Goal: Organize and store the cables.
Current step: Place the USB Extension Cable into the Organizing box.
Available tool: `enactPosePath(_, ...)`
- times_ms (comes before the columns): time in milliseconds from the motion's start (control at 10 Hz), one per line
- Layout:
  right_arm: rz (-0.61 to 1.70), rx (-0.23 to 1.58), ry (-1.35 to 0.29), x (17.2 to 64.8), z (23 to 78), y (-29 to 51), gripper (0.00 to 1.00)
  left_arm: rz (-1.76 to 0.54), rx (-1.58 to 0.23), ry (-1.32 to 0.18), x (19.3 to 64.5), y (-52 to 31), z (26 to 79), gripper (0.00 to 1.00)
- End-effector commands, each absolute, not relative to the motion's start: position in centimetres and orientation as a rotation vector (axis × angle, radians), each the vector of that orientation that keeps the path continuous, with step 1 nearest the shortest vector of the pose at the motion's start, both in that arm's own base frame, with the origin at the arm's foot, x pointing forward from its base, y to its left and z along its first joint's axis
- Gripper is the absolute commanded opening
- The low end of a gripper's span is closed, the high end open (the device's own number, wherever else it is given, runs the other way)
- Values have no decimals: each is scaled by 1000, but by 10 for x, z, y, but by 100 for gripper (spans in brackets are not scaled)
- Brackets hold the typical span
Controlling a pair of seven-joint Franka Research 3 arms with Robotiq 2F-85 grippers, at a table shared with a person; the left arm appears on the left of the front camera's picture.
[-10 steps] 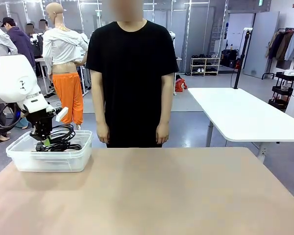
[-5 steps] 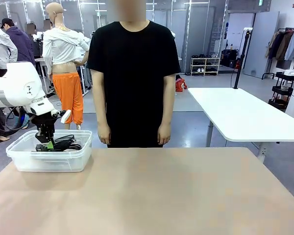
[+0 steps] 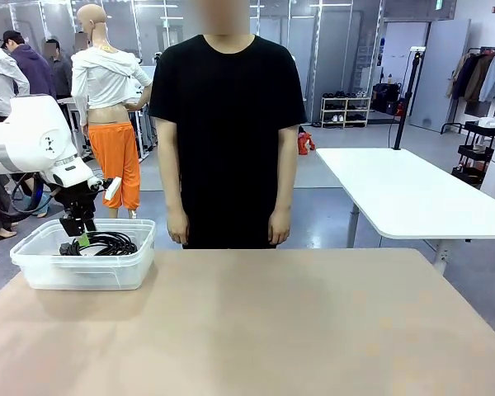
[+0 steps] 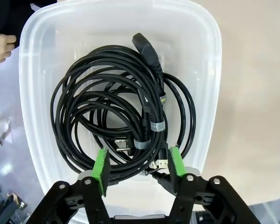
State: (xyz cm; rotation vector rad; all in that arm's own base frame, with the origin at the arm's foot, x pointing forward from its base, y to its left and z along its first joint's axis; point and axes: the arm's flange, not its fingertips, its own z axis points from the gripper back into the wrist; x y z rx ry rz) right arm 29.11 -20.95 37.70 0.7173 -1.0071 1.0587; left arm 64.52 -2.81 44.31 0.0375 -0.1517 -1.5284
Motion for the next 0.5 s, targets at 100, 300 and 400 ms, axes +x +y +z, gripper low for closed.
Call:
enactPosePath(100, 1056, 716, -1028, 291, 378, -207, 100, -1506, 54, -146, 639, -29, 449, 100)
enactPosePath(300, 1056, 716, -1028, 291, 378, -207, 100, -1495, 67, -143, 636, -30, 450, 100)
enactPosePath(400, 1056, 716, -1028, 291, 378, -207, 100, -1481, 76, -143, 632, -30, 450, 100)
